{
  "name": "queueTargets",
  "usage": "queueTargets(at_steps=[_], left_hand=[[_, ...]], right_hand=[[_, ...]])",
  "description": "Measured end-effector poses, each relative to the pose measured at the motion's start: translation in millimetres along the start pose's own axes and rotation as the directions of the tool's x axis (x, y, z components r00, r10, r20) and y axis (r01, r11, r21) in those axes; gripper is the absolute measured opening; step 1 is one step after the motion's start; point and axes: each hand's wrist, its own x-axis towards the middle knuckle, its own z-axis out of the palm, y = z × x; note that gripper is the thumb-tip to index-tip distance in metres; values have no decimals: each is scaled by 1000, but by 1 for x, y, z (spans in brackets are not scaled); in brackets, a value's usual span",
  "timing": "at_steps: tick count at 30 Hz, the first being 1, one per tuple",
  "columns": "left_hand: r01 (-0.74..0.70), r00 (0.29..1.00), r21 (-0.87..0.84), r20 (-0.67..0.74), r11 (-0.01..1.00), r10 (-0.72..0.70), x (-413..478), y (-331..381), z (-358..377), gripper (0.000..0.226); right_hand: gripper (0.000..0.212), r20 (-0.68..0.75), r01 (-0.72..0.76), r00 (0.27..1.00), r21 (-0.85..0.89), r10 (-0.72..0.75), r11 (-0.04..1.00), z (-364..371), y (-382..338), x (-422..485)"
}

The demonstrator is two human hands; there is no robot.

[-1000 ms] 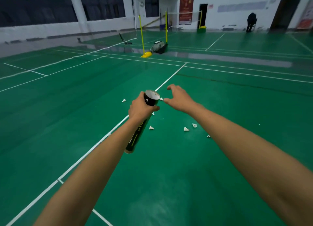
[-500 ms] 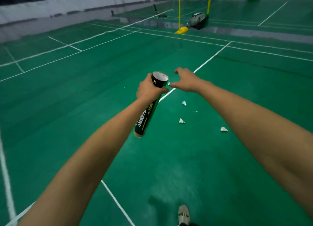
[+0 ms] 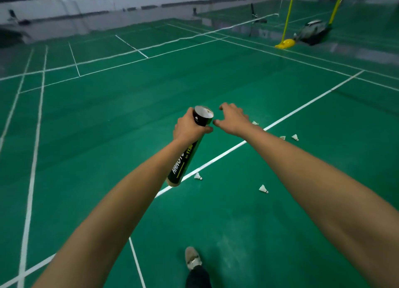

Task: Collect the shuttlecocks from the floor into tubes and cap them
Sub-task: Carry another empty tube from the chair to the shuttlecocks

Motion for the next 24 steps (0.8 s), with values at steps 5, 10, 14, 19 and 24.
queueTargets(at_steps=[5, 10, 14, 19, 24], left_hand=[[14, 1000, -37, -1, 999, -14, 135, -36, 7, 68], [-11, 998, -8, 57, 1000, 12, 263, -49, -7, 69], [-76, 995, 38, 75, 996, 73, 348, -36, -7, 69], [-152, 982, 36, 114, 988, 147, 443, -22, 15, 67], [-148, 983, 10, 114, 989, 146, 549, -17, 42, 67]], right_hand=[[66, 2, -2, 1000, -48, 2, 999, 16, -10, 127], [65, -12, 6, 1000, -57, -7, 998, 2, -27, 240], [64, -50, 18, 999, -71, -22, 997, -13, -37, 321], [60, -90, -18, 996, -134, 6, 991, -33, -23, 419], [63, -132, -102, 987, -88, 90, 991, -43, 11, 531]])
